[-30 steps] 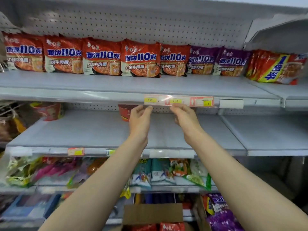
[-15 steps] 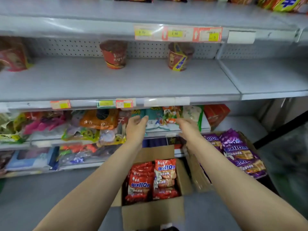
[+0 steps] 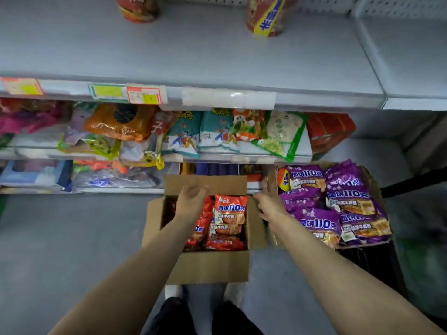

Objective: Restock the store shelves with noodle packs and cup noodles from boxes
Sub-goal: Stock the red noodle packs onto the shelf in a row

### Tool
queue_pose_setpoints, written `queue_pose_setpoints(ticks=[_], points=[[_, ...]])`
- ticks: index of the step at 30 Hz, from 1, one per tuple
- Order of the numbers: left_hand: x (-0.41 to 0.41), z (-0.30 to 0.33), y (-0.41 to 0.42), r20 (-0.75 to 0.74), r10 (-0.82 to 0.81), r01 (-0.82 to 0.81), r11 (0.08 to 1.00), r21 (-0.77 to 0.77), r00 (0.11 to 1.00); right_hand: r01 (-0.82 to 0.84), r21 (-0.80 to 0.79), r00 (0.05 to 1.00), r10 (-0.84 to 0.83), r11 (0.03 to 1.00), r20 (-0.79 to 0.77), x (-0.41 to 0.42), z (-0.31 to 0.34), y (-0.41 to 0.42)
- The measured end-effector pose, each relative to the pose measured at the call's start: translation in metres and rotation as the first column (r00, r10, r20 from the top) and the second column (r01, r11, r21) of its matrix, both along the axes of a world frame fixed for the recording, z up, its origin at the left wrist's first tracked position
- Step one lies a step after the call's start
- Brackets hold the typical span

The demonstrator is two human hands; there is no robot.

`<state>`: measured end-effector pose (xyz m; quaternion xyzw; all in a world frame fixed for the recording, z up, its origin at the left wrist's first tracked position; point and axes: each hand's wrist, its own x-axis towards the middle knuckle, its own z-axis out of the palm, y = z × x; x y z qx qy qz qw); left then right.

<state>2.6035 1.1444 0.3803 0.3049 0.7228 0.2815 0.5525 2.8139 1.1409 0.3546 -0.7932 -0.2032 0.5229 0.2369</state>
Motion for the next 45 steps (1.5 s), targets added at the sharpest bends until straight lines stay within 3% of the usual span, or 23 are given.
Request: queue_pose_setpoints(ticks=[8, 13, 21, 26, 31, 41, 45], points=[[0.027, -0.093, -0.011, 0.015, 0.077, -0.074, 0.987, -0.139, 0.997, 0.025, -0.129, 0.998, -0.031, 0.991, -0.047, 0.014, -0.052, -0.005], [0.035, -0.158, 0.007, -0.013, 0.003, -0.005, 0.985, -0.174, 1.0, 0.035, -0.193, 0.999, -0.028, 0.981, 0.039, 0.026, -0.106, 0.012], [0.045, -0.277, 0.029, -0.073, -0.101, 0.081, 0.968, -0.236, 0.992, 0.033, -0.236, 0.999, -0.032, 0.971, 0.008, 0.028, -0.231, 0.029], [0.053, -0.353, 0.037, -0.074, -0.154, 0.13, 0.955, -0.266, 0.985, -0.061, -0.222, 0.998, 0.055, 0.973, -0.033, 0.031, -0.31, 0.034], [0.057, -0.422, 0.049, 0.001, -0.227, 0.221, 0.946, -0.236, 0.974, -0.04, -0.191, 0.99, 0.014, 0.981, -0.139, 0.03, -0.379, 0.037], [0.055, -0.499, 0.062, 0.131, -0.192, 0.219, 0.946, -0.239, 0.973, 0.058, -0.186, 0.97, -0.099, 0.981, -0.222, 0.022, -0.443, 0.044], [0.054, -0.486, 0.068, 0.171, -0.169, 0.206, 0.952, -0.227, 0.971, 0.074, -0.2, 0.968, -0.118, 0.977, -0.219, 0.017, -0.453, 0.044]])
